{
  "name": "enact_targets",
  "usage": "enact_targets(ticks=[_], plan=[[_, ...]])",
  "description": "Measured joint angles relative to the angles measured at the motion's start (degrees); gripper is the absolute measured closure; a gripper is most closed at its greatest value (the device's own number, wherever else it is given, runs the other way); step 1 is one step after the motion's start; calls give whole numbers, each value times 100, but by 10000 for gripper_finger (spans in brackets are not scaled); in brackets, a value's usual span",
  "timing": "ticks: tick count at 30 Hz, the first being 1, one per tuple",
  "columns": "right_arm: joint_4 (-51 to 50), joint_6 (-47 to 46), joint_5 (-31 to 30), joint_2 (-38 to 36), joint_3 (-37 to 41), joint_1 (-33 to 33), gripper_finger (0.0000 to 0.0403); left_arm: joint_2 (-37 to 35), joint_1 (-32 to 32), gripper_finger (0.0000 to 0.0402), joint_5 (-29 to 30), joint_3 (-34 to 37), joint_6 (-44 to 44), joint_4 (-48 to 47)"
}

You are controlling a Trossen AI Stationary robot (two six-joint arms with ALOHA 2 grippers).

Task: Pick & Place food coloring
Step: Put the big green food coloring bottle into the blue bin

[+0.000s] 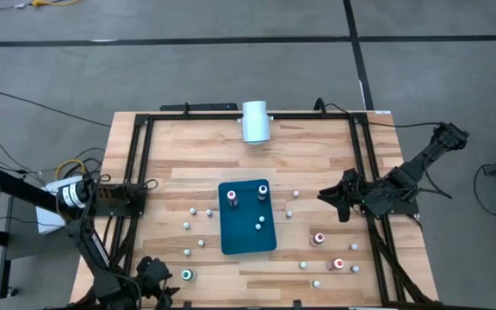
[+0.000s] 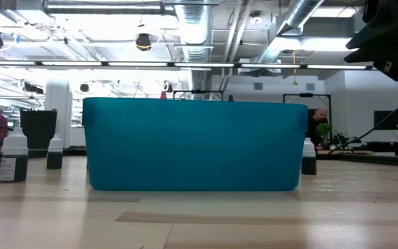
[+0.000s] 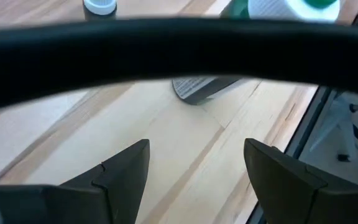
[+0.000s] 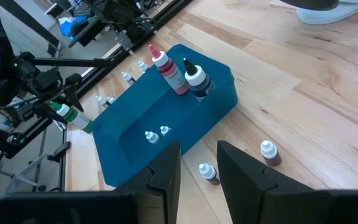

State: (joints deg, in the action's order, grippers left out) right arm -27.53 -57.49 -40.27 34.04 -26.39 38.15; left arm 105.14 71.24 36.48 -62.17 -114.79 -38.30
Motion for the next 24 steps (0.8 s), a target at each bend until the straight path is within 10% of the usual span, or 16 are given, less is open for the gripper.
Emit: enact_targets(ticks=[16,24], plan=[[2,0,-2,0,0,2,308,0,-70,148,-871,2,562,79],[20,-15,-1,1,0,0,308,0,-50,148,69,114,423,55]])
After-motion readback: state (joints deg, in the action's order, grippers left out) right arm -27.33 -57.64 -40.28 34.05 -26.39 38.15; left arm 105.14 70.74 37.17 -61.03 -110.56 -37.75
